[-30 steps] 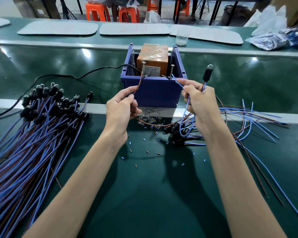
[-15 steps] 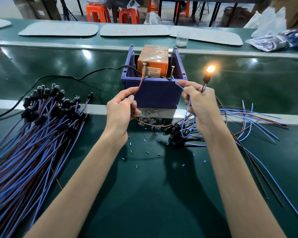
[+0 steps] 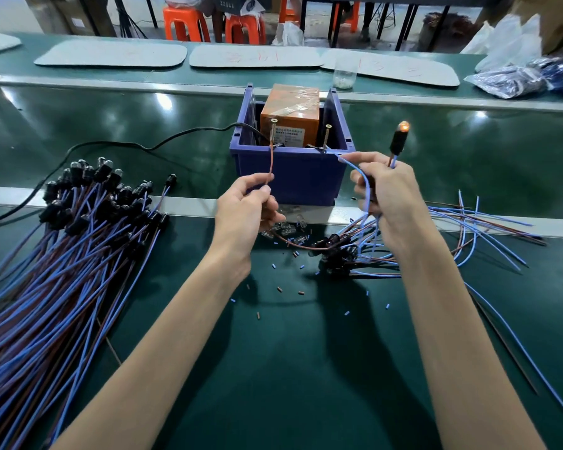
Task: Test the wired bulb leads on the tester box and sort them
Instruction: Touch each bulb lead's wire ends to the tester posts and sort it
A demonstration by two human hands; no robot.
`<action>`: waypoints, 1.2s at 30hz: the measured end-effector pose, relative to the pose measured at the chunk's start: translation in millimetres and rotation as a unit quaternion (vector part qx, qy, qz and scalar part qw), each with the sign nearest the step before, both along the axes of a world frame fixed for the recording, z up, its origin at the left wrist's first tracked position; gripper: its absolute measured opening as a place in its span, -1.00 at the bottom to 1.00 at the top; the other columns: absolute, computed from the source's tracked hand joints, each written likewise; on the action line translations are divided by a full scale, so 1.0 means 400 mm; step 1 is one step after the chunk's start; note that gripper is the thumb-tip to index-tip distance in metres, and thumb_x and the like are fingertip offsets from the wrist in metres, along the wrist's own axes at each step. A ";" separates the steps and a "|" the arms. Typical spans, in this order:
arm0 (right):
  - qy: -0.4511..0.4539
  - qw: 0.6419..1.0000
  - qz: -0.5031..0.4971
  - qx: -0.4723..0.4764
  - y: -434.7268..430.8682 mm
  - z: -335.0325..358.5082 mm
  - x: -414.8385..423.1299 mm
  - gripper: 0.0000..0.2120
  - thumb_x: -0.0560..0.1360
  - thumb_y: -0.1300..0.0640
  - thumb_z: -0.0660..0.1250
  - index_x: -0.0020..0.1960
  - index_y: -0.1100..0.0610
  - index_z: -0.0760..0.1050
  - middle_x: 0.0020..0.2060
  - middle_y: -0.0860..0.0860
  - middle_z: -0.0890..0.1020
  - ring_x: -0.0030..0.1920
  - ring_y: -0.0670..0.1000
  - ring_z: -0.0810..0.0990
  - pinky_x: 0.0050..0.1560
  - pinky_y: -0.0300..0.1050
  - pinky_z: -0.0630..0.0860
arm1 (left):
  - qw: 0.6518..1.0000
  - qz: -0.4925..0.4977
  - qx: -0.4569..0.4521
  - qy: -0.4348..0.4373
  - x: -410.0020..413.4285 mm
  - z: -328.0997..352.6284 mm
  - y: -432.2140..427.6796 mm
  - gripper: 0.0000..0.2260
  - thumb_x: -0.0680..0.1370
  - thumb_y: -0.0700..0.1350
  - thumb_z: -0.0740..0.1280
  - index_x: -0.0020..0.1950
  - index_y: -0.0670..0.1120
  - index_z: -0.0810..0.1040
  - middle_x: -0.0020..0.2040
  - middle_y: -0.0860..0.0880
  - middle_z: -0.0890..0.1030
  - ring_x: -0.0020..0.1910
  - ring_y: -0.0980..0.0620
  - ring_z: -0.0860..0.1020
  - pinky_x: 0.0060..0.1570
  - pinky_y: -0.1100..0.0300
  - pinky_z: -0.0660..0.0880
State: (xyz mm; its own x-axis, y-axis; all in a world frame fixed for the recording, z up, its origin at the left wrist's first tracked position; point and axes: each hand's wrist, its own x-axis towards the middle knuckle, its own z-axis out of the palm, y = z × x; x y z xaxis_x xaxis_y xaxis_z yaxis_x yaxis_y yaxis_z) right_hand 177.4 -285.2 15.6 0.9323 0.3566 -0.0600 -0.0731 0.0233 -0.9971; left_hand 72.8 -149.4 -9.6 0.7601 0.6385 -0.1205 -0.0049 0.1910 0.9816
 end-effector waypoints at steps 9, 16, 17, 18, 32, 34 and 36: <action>-0.039 0.989 -0.028 -0.142 -0.040 0.026 0.026 -0.39 0.65 -0.18 -0.18 -0.20 0.02 0.56 -0.35 -0.02 0.52 -0.34 -0.11 0.38 -0.31 -0.21 0.26 | 0.950 -0.205 -0.238 0.006 0.003 0.016 -0.042 -0.46 0.62 0.19 -0.10 0.09 -0.14 0.54 -0.05 -0.17 0.68 -0.06 -0.10 0.66 0.08 0.11 0.48; -0.021 0.990 -0.110 0.085 -0.086 0.049 0.037 -0.52 0.67 -0.07 0.00 -0.20 0.16 0.51 -0.42 -0.01 0.59 -0.46 -0.12 0.56 -0.45 -0.36 0.42 | 0.941 -0.175 -0.283 -0.054 -0.009 0.018 0.007 -0.48 0.61 0.17 -0.04 0.11 -0.15 0.57 -0.03 -0.11 0.69 -0.02 -0.02 0.66 0.12 0.11 0.44; -0.054 0.985 -0.136 0.096 -0.088 0.055 0.039 -0.60 0.67 -0.01 0.05 -0.19 0.15 0.51 -0.35 -0.01 0.60 -0.38 -0.12 0.60 -0.35 -0.33 0.48 | 0.949 -0.167 -0.263 -0.048 -0.011 0.022 0.014 -0.53 0.61 0.14 -0.01 0.09 -0.13 0.57 -0.05 -0.08 0.69 -0.05 0.01 0.66 0.11 0.12 0.44; -0.104 0.977 -0.168 0.075 -0.089 0.056 0.041 -0.67 0.65 0.05 0.11 -0.16 0.16 0.52 -0.26 0.01 0.61 -0.31 -0.13 0.60 -0.22 -0.28 0.53 | 0.959 -0.156 -0.234 -0.036 -0.012 0.024 0.022 -0.58 0.61 0.10 0.02 0.07 -0.11 0.58 -0.09 -0.05 0.70 -0.08 0.04 0.66 0.09 0.14 0.44; -0.337 0.796 -0.018 -0.502 -0.055 -0.026 0.028 -0.69 0.50 0.18 0.36 0.22 0.23 0.55 0.22 0.17 0.41 0.23 0.17 0.42 0.26 -0.02 0.36 | 0.994 -0.096 -0.018 0.054 -0.012 0.028 0.025 -0.77 0.60 -0.04 0.15 -0.06 -0.01 0.59 -0.30 0.09 0.66 -0.30 0.20 0.61 -0.08 0.25 0.44; -0.261 0.779 0.083 -0.565 -0.050 -0.036 0.023 -0.64 0.47 0.08 0.41 0.24 0.13 0.55 0.21 0.14 0.47 0.23 0.16 0.45 0.21 -0.02 0.43 | 0.993 -0.098 -0.008 0.062 -0.010 0.028 0.022 -0.78 0.59 -0.06 0.16 -0.07 -0.02 0.59 -0.30 0.08 0.66 -0.30 0.19 0.60 -0.06 0.25 0.44; -0.213 0.763 0.132 -0.596 -0.046 -0.043 0.016 -0.66 0.45 0.06 0.43 0.20 0.10 0.58 0.16 0.12 0.56 0.18 0.16 0.50 0.11 -0.03 0.47 | 0.993 -0.099 0.002 0.069 -0.010 0.029 0.020 -0.79 0.58 -0.07 0.16 -0.07 -0.02 0.59 -0.30 0.08 0.65 -0.31 0.19 0.60 -0.07 0.24 0.43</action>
State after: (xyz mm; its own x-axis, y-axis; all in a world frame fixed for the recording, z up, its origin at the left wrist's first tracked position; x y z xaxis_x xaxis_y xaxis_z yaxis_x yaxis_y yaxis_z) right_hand 183.8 -303.6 -1.7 0.8626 0.4648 -0.1997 0.4187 -0.8775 -0.2339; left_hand 69.0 -141.5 2.1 0.8475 0.4783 -0.2300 0.1667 0.1715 0.9710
